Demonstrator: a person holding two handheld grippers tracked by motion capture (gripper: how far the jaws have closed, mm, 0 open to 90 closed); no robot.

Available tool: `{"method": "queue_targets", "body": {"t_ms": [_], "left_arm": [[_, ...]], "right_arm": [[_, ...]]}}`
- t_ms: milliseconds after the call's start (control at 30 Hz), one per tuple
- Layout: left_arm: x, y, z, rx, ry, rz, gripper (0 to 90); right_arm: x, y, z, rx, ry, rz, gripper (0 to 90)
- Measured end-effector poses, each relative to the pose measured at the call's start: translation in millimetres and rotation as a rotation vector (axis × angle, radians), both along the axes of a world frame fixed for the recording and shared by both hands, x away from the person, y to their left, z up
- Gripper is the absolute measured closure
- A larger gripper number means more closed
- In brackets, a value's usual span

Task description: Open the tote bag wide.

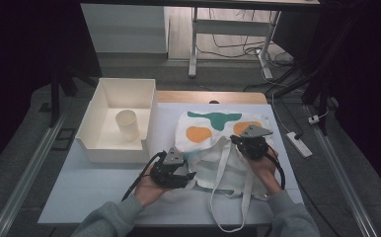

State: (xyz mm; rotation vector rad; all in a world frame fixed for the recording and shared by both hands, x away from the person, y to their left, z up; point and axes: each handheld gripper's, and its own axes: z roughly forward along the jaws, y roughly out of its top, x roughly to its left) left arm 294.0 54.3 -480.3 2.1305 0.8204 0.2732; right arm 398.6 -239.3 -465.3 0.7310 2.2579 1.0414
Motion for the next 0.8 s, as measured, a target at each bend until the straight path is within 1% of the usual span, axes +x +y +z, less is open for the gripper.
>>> {"method": "queue_targets", "body": {"t_ms": [67, 167, 200, 267, 333, 400, 433, 467, 567, 600, 633, 667, 700, 767, 800], "left_arm": [[-0.1, -0.1, 0.3, 0.000, 0.002, 0.002, 42.1], [0.8, 0.4, -0.7, -0.013, 0.027, 0.018, 41.2], [-0.7, 0.4, 0.1, -0.008, 0.025, 0.019, 40.4], [-3.8, -0.6, 2.5, 0.004, 0.004, 0.009, 36.8], [-2.6, -3.2, 0.6, 0.017, 0.005, 0.017, 35.0], [-0.2, -3.7, -1.2, -0.006, 0.048, 0.019, 31.5], [-0.6, -4.2, -0.9, 0.001, 0.040, 0.023, 31.7], [-1.5, -5.2, -1.1, 0.029, 0.013, 0.035, 33.0], [0.2, -6.5, -6.1, 0.055, 0.001, 0.051, 38.0], [1.6, -7.2, -9.9, 0.077, -0.006, 0.063, 40.3], [3.4, -7.2, -13.2, 0.092, -0.004, 0.077, 44.0], [6.2, -6.5, -17.1, 0.107, 0.004, 0.085, 50.5], [8.9, -5.1, -20.2, 0.112, 0.017, 0.085, 58.1], [16.9, 0.2, -27.5, 0.079, 0.084, 0.083, 67.7], [18.7, 1.3, -28.8, 0.076, 0.095, 0.079, 73.0]], "right_arm": [[-0.2, 0.4, -0.2, -0.002, -0.002, -0.002, 89.0], [-1.1, 0.6, 0.1, -0.002, -0.006, -0.001, 88.9], [-1.7, 0.8, 0.2, -0.006, -0.012, -0.002, 88.9], [-2.5, 0.7, 0.4, -0.007, -0.015, -0.002, 88.9], [-2.6, 0.1, 0.2, -0.002, -0.014, -0.001, 88.9], [-2.6, 0.5, -0.6, -0.004, -0.009, 0.003, 88.9], [-2.9, 1.3, -1.1, -0.013, -0.012, 0.003, 88.9], [-3.5, 1.9, -1.5, -0.018, -0.015, 0.002, 88.9], [-4.1, 2.0, -1.7, -0.019, -0.015, 0.006, 88.9], [-4.2, 2.3, -2.0, -0.020, -0.016, 0.008, 88.9], [-4.8, 2.9, -2.4, -0.023, -0.017, 0.009, 88.9], [-5.5, 3.5, -2.7, -0.028, -0.018, 0.009, 88.7], [-6.3, 3.8, -2.7, -0.032, -0.024, 0.010, 88.7], [-7.5, 3.4, -1.9, -0.028, -0.024, 0.015, 88.5], [-8.0, 3.1, -1.8, -0.027, -0.022, 0.018, 88.2]]}}
